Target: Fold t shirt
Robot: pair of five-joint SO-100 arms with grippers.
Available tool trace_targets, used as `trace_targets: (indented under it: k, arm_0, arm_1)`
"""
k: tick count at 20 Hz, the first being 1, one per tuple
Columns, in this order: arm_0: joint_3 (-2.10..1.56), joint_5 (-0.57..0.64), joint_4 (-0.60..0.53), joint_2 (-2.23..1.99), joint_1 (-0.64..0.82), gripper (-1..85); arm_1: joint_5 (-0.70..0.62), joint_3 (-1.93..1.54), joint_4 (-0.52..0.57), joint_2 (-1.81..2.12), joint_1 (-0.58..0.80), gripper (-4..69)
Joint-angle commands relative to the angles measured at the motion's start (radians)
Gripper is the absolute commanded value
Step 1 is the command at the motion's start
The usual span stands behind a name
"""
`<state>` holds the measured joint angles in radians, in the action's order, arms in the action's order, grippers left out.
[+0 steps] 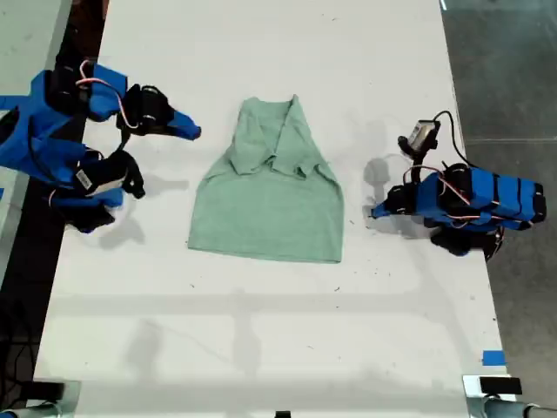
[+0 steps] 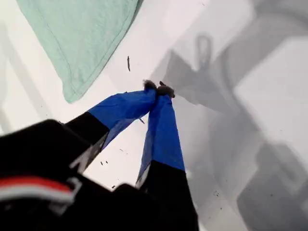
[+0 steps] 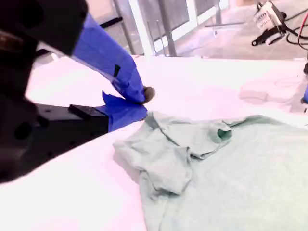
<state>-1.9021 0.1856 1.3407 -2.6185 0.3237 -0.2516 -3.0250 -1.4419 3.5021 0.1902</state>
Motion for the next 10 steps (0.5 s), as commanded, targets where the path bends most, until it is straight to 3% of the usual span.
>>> trace_targets:
  k: [1,5,7,10]
  arm_0:
    - [-0.552,-0.189,-0.086,-0.514,-0.008,0.1]
    - [-1.078,-0.179,-0.342,-0.703,-0.069,0.1]
    - [-1.266,-0.146,-0.278,-0.992,0.003,0.1]
    - [-1.262,-0.179,-0.256,-0.986,-0.011,0.1]
  arm_1:
    - [0.009,-0.015,0.002,0.005,-0.009,0.0]
    - [0.012,-0.015,0.002,0.005,-0.009,0.0]
    - [0.012,-0.015,0.002,0.005,-0.009,0.0]
    - [0.011,-0.015,0.002,0.005,-0.009,0.0]
